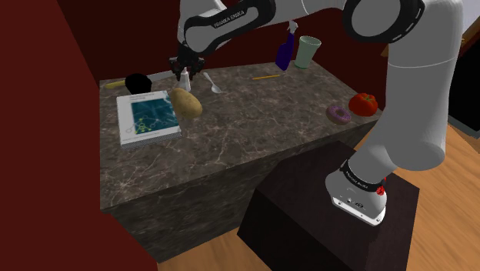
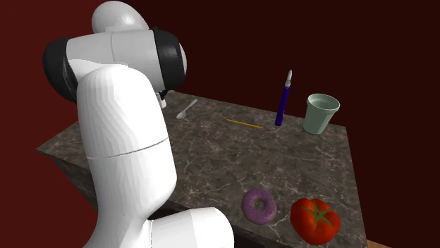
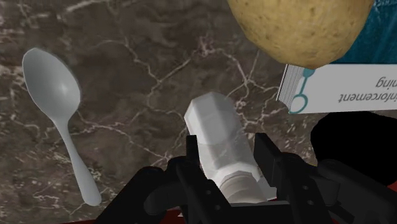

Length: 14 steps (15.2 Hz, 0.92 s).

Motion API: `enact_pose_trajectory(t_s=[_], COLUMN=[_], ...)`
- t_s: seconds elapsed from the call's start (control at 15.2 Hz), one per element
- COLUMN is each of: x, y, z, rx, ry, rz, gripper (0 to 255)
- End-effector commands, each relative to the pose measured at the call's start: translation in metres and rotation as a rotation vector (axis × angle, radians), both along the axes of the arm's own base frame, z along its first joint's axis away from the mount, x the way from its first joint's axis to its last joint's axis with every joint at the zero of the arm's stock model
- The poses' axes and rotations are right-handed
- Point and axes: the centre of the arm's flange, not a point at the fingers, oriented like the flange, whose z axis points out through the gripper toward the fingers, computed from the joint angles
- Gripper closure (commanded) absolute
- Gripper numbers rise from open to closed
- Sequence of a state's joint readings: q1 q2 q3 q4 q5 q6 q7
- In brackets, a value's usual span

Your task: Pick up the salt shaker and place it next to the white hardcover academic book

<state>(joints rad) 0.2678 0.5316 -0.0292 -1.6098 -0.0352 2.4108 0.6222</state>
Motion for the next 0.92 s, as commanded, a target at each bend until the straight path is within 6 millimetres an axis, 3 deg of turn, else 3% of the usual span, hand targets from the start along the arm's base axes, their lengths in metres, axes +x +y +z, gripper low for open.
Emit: enact_pose_trajectory(t_s=[0.0,0.07,0.4,0.66,0.86], x=[0.000,0.000,0.000,-0.013,-0.013], y=[0.000,0.000,0.000,-0.001,-0.001], z=[0.000,0.000,0.000,0.048,0.048], rx=[0.000,0.000,0.000,0.000,0.000], ry=[0.000,0.000,0.000,0.000,0.000], rz=[0.000,0.000,0.000,0.000,0.000], gripper=[255,0,0,0,0])
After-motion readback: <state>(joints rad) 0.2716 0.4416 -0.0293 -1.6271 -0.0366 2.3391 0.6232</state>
